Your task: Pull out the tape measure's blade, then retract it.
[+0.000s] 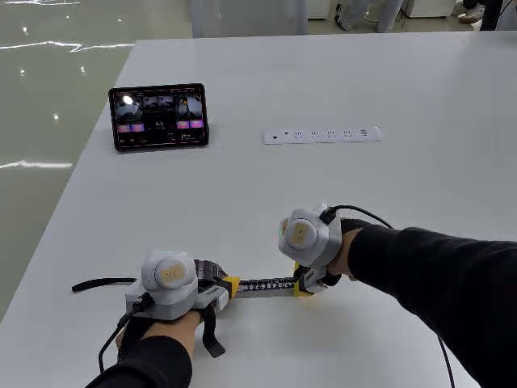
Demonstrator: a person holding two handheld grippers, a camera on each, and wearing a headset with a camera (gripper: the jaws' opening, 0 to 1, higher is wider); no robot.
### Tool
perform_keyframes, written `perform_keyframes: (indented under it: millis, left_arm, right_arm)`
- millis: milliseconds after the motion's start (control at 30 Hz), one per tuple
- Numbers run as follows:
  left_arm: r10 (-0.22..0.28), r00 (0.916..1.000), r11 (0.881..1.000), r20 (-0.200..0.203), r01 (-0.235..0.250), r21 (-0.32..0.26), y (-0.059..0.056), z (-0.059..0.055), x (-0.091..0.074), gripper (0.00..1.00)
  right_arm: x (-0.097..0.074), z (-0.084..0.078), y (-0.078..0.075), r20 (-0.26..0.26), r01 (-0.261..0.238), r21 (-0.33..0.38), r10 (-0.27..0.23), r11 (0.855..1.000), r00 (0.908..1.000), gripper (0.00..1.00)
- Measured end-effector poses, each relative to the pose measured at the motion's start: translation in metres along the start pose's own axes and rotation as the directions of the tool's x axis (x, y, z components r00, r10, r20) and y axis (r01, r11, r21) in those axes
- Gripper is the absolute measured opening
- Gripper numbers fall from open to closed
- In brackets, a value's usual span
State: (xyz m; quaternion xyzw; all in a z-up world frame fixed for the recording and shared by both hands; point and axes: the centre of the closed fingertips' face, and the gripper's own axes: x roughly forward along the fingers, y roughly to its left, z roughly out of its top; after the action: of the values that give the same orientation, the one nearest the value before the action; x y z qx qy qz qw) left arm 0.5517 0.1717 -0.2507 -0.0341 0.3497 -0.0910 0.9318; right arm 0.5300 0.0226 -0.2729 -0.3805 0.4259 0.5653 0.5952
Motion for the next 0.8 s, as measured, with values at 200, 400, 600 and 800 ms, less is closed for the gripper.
perform_keyframes:
  millis: [200,400,600,800]
  left_arm:
    - [0.000,1.0000,1.000,0.002,0.000,0.001,0.000,0.002,0.001,0.66]
    - [-0.002,1.0000,1.000,-0.002,0.002,-0.001,0.000,0.001,0.001,0.66]
    - [-0.008,1.0000,1.000,-0.002,0.008,-0.009,0.000,0.002,0.001,0.66]
    - [-0.020,0.9998,1.000,-0.001,0.019,-0.016,0.000,0.001,0.001,0.65]
  right_arm:
    - [0.001,0.003,0.000,0.007,-0.001,-0.004,0.001,1.000,1.0000,0.10]
    - [0.003,0.006,0.000,0.014,-0.004,-0.008,0.004,1.000,0.9999,0.10]
    - [0.003,0.009,0.001,0.022,-0.006,-0.005,0.006,1.000,0.9998,0.10]
    - [0.004,0.011,0.001,0.037,-0.009,-0.002,0.009,1.000,0.9993,0.10]
